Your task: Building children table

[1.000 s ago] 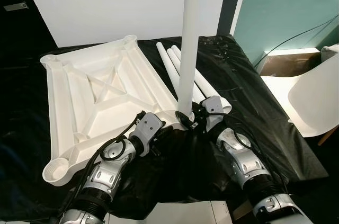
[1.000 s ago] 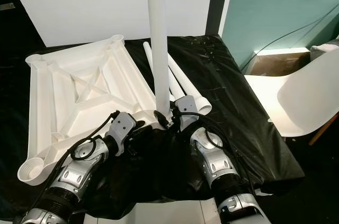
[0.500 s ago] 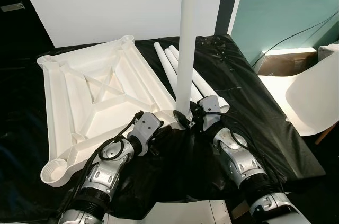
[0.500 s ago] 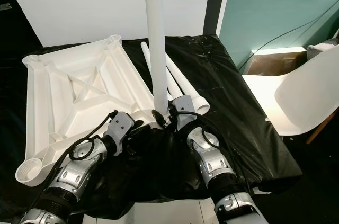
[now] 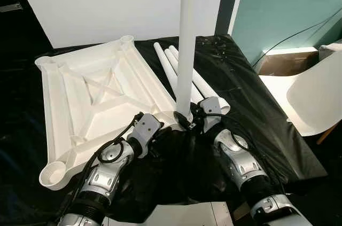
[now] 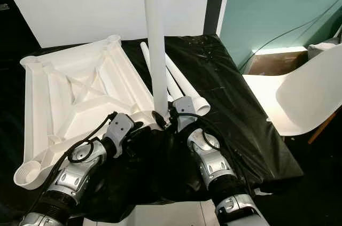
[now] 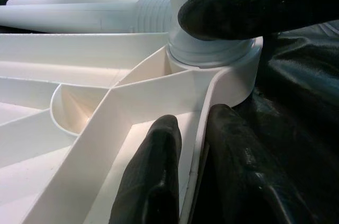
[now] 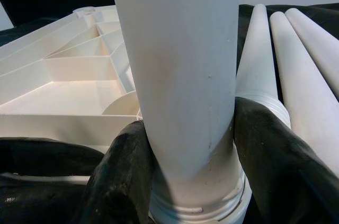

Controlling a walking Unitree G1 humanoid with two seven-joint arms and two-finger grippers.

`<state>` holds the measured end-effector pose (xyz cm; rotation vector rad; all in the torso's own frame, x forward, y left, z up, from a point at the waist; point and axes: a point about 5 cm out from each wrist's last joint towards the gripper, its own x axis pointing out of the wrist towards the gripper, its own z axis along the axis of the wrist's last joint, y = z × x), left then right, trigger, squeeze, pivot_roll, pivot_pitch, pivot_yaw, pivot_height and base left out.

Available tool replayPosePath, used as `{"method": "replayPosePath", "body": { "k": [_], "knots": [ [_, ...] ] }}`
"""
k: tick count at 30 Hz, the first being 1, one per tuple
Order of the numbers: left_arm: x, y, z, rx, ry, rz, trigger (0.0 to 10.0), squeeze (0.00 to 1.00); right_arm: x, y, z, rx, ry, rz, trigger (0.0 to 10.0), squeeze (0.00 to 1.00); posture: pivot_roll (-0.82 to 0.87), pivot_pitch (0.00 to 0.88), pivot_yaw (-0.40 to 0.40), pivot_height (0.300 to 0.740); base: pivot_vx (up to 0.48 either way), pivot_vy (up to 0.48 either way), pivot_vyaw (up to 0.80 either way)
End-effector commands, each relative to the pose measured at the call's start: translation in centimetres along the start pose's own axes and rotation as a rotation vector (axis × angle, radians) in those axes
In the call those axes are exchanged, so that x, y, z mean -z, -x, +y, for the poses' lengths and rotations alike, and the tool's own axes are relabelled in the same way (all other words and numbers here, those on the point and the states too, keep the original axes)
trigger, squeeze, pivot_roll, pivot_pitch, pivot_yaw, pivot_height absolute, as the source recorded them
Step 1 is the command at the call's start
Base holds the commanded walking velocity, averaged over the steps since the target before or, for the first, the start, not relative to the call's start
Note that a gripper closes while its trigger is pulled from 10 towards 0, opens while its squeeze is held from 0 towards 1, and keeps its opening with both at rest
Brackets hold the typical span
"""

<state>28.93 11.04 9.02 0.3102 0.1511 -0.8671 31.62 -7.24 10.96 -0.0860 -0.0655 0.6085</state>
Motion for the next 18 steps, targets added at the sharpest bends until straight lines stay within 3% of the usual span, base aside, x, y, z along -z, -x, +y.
{"method": "replayPosePath", "body": {
  "k": [1,18],
  "knots": [
    [1.99,-0.08,-1.81,0.096,0.043,0.085,10.0,0.0,0.79,-0.25,0.43,0.012,-0.018,0.05,10.0,0.0,0.07,0.0,0.0,0.74,0.0,0.0,0.0],
    [1.67,-0.23,-1.77,0.083,0.05,0.07,10.0,0.0,0.24,-0.93,0.2,0.006,-0.012,0.051,10.0,0.0,0.06,0.0,0.0,0.74,0.0,0.0,0.0]
  ]
}}
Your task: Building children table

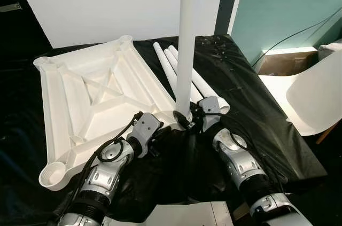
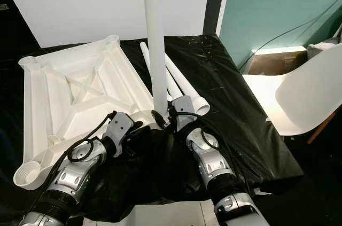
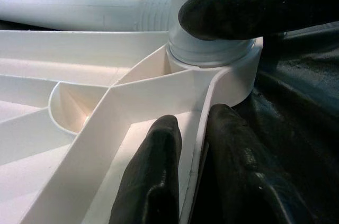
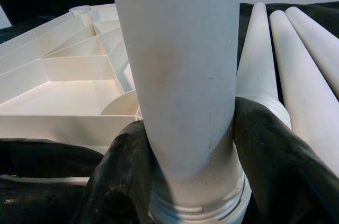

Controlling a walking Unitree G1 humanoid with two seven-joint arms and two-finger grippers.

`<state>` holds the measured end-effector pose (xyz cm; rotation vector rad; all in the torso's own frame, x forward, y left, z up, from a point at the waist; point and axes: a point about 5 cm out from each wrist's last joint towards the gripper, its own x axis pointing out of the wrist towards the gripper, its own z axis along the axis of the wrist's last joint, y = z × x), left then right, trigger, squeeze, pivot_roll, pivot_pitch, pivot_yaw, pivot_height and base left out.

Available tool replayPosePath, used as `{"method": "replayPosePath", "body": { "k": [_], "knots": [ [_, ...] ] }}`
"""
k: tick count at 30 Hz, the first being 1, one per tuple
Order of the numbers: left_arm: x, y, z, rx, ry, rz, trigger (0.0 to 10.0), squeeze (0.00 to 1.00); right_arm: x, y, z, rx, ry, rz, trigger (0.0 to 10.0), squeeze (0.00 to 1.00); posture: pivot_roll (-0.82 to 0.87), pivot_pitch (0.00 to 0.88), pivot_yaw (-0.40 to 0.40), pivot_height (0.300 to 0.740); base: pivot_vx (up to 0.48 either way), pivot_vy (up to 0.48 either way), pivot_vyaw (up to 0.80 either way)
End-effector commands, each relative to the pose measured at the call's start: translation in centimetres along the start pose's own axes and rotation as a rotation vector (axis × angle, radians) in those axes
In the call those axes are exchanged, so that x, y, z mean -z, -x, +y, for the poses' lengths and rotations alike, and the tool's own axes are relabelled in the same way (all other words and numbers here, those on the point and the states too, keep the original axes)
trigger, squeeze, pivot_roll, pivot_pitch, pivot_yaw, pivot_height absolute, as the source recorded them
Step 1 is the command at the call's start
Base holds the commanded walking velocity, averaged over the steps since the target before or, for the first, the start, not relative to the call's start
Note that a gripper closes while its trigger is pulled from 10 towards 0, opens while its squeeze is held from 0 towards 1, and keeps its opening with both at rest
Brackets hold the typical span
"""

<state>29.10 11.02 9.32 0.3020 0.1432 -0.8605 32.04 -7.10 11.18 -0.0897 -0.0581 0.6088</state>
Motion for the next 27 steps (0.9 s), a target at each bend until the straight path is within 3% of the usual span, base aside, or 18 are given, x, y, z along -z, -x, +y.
{"method": "replayPosePath", "body": {
  "k": [1,8,9,10,11,12,16,17,19,20,27],
  "knots": [
    [2.0,-0.1,-1.9,0.09,0.044,0.081,10.0,0.0,0.4,-0.5,0.4,0.008,-0.016,0.042,10.0,0.0,0.06,0.0,0.002,0.74,0.0,0.0,0.0],
    [1.5,-0.2,-1.6,0.074,0.056,0.049,10.0,0.0,0.7,-0.3,0.9,0.005,-0.027,0.046,10.0,0.0,0.06,0.0,0.0,0.74,0.0,0.0,0.0],
    [1.3,-0.2,-1.5,0.063,0.065,0.029,10.0,0.07,0.7,-0.3,0.9,0.004,-0.028,0.045,10.0,0.0,0.06,0.0,0.002,0.74,0.0,0.0,0.0],
    [1.1,-0.2,-1.3,0.044,0.074,0.011,10.0,0.34,0.7,-0.3,1.0,0.003,-0.029,0.044,10.0,0.0,0.06,0.0,0.002,0.74,0.0,0.0,0.0],
    [0.9,-0.2,-1.1,0.022,0.081,-0.005,10.0,0.48,0.6,-0.4,0.9,0.003,-0.03,0.043,10.0,0.0,0.06,0.0,0.002,0.74,0.0,0.0,0.0],
    [0.7,-0.2,-0.8,0.005,0.084,-0.017,10.0,0.5,0.6,-0.4,0.9,0.004,-0.031,0.042,10.0,0.0,0.06,0.0,0.002,0.74,0.0,0.0,0.0],
    [0.4,-0.2,-0.5,-0.012,0.082,-0.032,10.0,0.47,0.5,-0.5,0.8,0.006,-0.034,0.043,10.0,0.0,0.06,0.0,0.002,0.74,0.0,0.0,0.0],
    [0.4,-0.1,-0.5,-0.014,0.08,-0.036,10.0,0.3,0.6,-0.5,0.8,0.006,-0.035,0.043,10.0,0.0,0.06,0.0,0.0,0.74,0.0,0.0,0.0],
    [0.4,-0.1,-0.5,-0.014,0.08,-0.036,10.0,0.3,0.6,-0.5,0.8,0.006,-0.035,0.043,10.0,0.0,0.06,0.0,0.0,0.74,0.0,0.0,0.0],
    [0.3,-0.1,-0.4,-0.012,0.075,-0.036,10.0,0.0,0.6,-0.5,0.8,0.006,-0.036,0.044,10.0,0.0,0.07,0.0,0.005,0.74,0.0,0.0,0.0],
    [0.4,0.1,-0.7,0.02,0.064,-0.03,10.0,0.0,0.8,-0.5,1.0,0.0,-0.042,0.048,10.0,0.0,0.07,0.0,0.01,0.74,0.0,0.0,0.0]
  ]
}}
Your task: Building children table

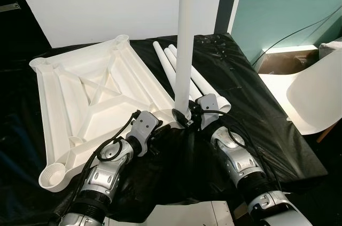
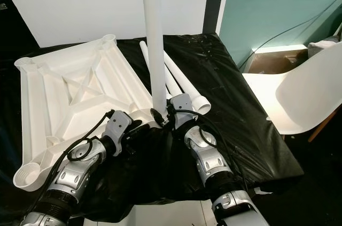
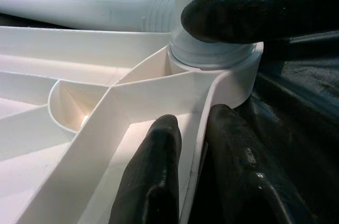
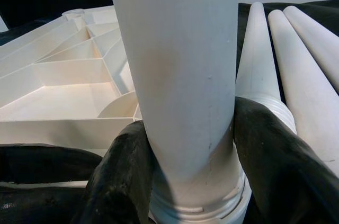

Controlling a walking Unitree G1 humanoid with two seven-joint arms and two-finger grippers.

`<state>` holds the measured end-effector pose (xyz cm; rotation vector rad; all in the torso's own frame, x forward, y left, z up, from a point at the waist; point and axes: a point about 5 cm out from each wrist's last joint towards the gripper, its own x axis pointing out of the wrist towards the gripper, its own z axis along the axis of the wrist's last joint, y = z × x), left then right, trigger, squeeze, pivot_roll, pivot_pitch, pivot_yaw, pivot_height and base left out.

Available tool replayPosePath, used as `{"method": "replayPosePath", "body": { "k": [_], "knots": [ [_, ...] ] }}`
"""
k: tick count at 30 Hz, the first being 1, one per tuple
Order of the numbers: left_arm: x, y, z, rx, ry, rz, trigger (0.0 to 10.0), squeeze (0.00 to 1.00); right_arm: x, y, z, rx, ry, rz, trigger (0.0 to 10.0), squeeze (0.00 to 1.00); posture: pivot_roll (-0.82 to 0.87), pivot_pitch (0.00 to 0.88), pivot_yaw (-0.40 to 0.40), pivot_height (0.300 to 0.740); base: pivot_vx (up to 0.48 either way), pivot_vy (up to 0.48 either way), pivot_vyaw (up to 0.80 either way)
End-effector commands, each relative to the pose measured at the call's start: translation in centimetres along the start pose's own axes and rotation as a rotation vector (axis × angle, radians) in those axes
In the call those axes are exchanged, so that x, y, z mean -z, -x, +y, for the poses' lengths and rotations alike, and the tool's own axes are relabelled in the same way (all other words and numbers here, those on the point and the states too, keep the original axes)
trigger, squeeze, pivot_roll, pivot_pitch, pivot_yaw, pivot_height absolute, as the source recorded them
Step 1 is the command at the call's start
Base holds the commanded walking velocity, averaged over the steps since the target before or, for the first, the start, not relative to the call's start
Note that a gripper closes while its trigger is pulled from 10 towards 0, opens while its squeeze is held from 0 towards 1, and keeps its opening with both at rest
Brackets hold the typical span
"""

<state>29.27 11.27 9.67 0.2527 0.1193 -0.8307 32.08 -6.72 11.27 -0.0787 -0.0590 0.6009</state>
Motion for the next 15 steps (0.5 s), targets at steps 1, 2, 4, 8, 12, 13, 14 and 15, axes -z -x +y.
{"method": "replayPosePath", "body": {
  "k": [1,2,4,8,12,13,14,15],
  "knots": [
    [0.74,-0.02,-1.12,0.055,0.026,0.01,10.0,0.0,0.89,-0.27,0.71,-0.01,-0.032,0.053,10.0,0.0,0.07,0.0,0.01,0.74,0.0,0.0,0.0],
    [0.74,-0.02,-1.12,0.055,0.026,0.01,10.0,0.0,0.89,-0.27,0.71,-0.01,-0.032,0.053,10.0,0.0,0.07,0.0,0.01,0.74,0.0,0.0,0.0],
    [0.73,-0.01,-1.17,0.059,0.024,0.011,10.0,0.0,0.92,-0.27,0.71,-0.013,-0.032,0.055,10.0,0.0,0.07,0.0,0.009,0.74,0.0,0.0,0.0],
    [0.76,0.02,-1.25,0.067,0.024,0.012,10.0,0.0,0.93,-0.28,0.67,-0.028,-0.024,0.059,10.0,0.0,0.07,0.0,0.001,0.74,0.0,0.0,0.0],
    [0.73,-0.02,-1.23,0.065,0.026,0.009,10.0,0.0,0.83,-0.34,0.6,-0.034,-0.019,0.057,10.0,0.0,0.07,0.0,-0.003,0.74,0.0,0.0,0.0],
    [0.71,-0.05,-1.21,0.063,0.026,0.008,10.0,0.0,0.76,-0.4,0.55,-0.033,-0.018,0.056,10.0,0.0,0.07,0.0,-0.003,0.74,0.0,0.0,0.0],
    [0.66,-0.12,-1.24,0.063,0.029,0.003,10.0,0.0,0.66,-0.47,0.47,-0.031,-0.018,0.053,10.0,0.0,0.07,0.0,-0.007,0.74,0.0,0.0,0.0],
    [0.6,-0.22,-1.35,0.069,0.04,-0.005,10.0,0.03,0.59,-0.53,0.4,-0.028,-0.018,0.051,10.0,0.0,0.07,0.0,-0.004,0.74,0.0,0.0,0.0]
  ]
}}
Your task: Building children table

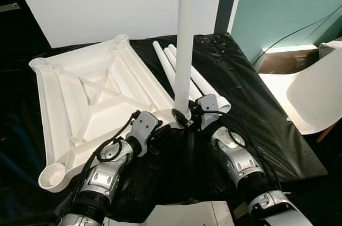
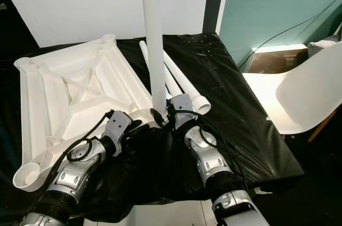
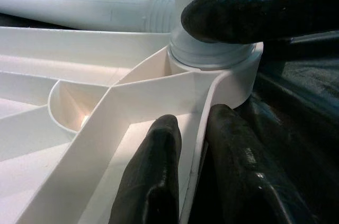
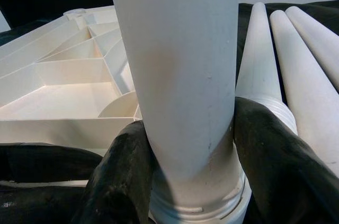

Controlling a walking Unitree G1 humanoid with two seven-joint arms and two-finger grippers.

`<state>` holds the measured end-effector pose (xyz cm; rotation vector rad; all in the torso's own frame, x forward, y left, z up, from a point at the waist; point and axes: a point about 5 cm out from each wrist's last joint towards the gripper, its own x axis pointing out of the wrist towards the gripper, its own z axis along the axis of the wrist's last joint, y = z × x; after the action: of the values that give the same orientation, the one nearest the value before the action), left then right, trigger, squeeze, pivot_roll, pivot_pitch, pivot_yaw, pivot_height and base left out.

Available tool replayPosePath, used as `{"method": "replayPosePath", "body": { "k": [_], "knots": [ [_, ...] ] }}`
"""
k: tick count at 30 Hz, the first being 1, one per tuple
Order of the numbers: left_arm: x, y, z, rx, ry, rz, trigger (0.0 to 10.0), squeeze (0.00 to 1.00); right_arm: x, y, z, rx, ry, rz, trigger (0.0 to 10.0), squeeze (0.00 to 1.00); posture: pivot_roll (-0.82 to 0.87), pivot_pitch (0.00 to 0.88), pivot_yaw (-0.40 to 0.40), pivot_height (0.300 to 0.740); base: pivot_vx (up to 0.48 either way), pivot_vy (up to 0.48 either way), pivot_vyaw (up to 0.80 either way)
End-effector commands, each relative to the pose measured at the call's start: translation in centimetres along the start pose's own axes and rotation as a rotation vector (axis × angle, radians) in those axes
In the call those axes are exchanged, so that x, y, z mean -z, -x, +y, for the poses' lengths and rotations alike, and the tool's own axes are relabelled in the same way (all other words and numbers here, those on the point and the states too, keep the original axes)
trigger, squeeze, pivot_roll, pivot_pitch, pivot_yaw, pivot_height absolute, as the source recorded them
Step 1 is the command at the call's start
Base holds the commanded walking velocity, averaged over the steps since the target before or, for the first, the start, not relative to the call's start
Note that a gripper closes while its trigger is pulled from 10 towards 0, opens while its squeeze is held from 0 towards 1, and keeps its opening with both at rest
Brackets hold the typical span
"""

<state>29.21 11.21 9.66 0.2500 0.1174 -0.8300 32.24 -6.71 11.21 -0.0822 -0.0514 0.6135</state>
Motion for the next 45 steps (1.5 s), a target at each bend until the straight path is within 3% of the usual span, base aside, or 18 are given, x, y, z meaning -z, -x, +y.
{"method": "replayPosePath", "body": {
  "k": [1,2,3,4,11,12,24,28,30,31,32,33,34,38,39,45],
  "knots": [
    [0.6,-0.2,-1.3,0.069,0.039,-0.002,10.0,0.03,0.5,-0.4,0.5,-0.015,-0.019,0.043,10.0,0.0,0.07,0.0,-0.004,0.74,0.0,0.0,0.0],
    [0.6,-0.3,-1.3,0.074,0.047,-0.007,10.0,0.03,0.5,-0.4,0.4,-0.013,-0.02,0.042,10.0,0.0,0.06,0.0,-0.005,0.74,0.0,0.0,0.0],
    [0.5,-0.4,-1.4,0.083,0.052,-0.013,10.0,0.76,0.4,-0.5,0.4,-0.012,-0.02,0.041,10.0,0.0,0.06,0.0,-0.007,0.74,0.0,0.0,0.0],
    [0.3,-0.4,-1.6,0.096,0.059,-0.026,10.0,1.0,0.4,-0.5,0.4,-0.013,-0.02,0.04,10.0,0.0,0.06,0.0,-0.008,0.74,0.0,0.0,0.0],
    [-0.3,-0.5,-1.5,0.083,0.053,-0.071,10.0,1.0,0.4,-0.4,0.4,-0.016,-0.019,0.039,10.0,0.0,0.06,0.0,-0.011,0.74,0.0,0.0,0.0],
    [-0.5,-0.4,-1.6,0.086,0.058,-0.087,10.0,0.02,0.4,-0.4,0.4,-0.016,-0.018,0.038,10.0,0.0,0.06,0.0,-0.009,0.74,0.0,0.0,0.0],
    [-3.8,1.8,-2.7,0.169,0.119,-0.317,10.0,0.0,0.4,0.1,0.4,-0.009,-0.02,0.034,10.0,0.0,0.04,0.0,0.002,0.74,0.0,0.0,0.0],
    [-3.8,2.1,-2.7,0.159,0.113,-0.312,10.0,0.0,0.5,0.5,0.1,0.004,-0.017,0.035,10.0,0.0,0.03,0.0,0.002,0.74,0.0,0.0,0.0],
    [-3.6,1.8,-2.3,0.126,0.103,-0.301,10.0,0.0,0.4,0.6,0.1,0.007,-0.009,0.032,10.0,0.11,0.03,0.0,0.004,0.74,0.0,0.0,0.0],
    [-3.5,1.7,-2.2,0.116,0.101,-0.299,10.0,0.0,0.4,0.7,0.1,0.008,-0.006,0.031,10.0,0.11,0.03,0.0,0.004,0.74,0.0,0.0,0.0],
    [-3.5,1.6,-2.0,0.092,0.097,-0.295,10.0,0.0,0.2,0.7,0.0,0.014,0.002,0.022,10.0,0.44,0.02,0.0,0.006,0.74,0.0,0.0,0.0],
    [-3.5,1.5,-1.8,0.08,0.097,-0.293,10.0,0.0,0.1,0.8,0.0,0.018,0.007,0.016,10.0,0.44,0.02,0.0,0.006,0.74,0.0,0.0,0.0],
    [-3.4,1.4,-1.6,0.061,0.092,-0.287,10.0,0.0,-0.1,0.9,-0.1,0.027,0.011,0.01,10.0,1.0,0.02,0.0,0.007,0.74,0.0,0.0,0.0],
    [-3.3,1.3,-1.3,0.049,0.081,-0.274,10.0,0.0,-0.5,1.1,-0.3,0.039,0.021,0.002,10.0,1.0,0.01,0.0,0.009,0.74,0.0,0.0,0.0],
    [-3.2,1.2,-1.4,0.054,0.073,-0.264,10.0,0.0,-0.7,1.3,-0.4,0.042,0.024,-0.002,10.0,0.0,0.0,0.0,0.014,0.74,0.0,0.0,0.0],
    [-2.8,1.3,-1.7,0.076,0.061,-0.228,10.0,0.0,-1.7,2.8,-0.8,0.043,0.031,-0.004,10.0,0.0,-0.02,0.0,0.018,0.74,0.0,0.0,0.0]
  ]
}}
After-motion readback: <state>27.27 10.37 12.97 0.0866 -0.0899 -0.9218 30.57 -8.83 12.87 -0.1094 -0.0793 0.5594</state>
